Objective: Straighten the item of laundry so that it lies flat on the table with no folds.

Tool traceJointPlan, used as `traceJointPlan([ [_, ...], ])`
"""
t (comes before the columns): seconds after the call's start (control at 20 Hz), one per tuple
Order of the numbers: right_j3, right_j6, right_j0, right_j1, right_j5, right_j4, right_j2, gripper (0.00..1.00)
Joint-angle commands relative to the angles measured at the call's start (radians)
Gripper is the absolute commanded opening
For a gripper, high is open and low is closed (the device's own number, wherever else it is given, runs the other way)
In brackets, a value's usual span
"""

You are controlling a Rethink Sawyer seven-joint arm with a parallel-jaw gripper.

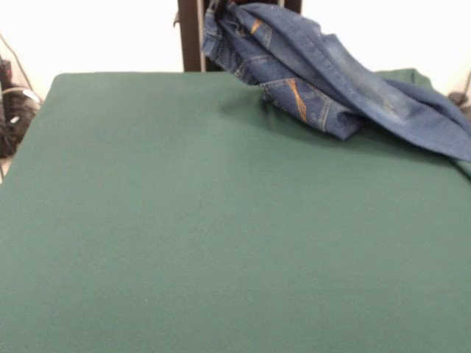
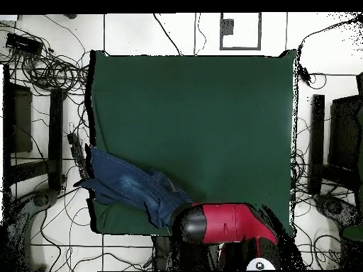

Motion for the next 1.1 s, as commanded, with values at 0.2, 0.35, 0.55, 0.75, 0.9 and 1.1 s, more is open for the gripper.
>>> traceJointPlan([
  [0.2,0.020,-0.413,-0.006,-0.074,-0.035,-0.297,0.143,0.00],
  [0.35,0.018,-0.420,-0.031,-0.085,-0.029,-0.323,0.180,0.00],
  [0.55,-0.025,-0.521,-0.086,-0.087,-0.043,-0.408,0.260,0.00],
  [0.75,-0.047,-0.621,-0.138,-0.095,-0.036,-0.455,0.353,0.00],
  [0.9,-0.056,-0.661,-0.136,-0.105,-0.055,-0.513,0.398,0.00],
  [1.1,-0.077,-0.758,-0.109,-0.124,-0.056,-0.567,0.446,0.00],
])
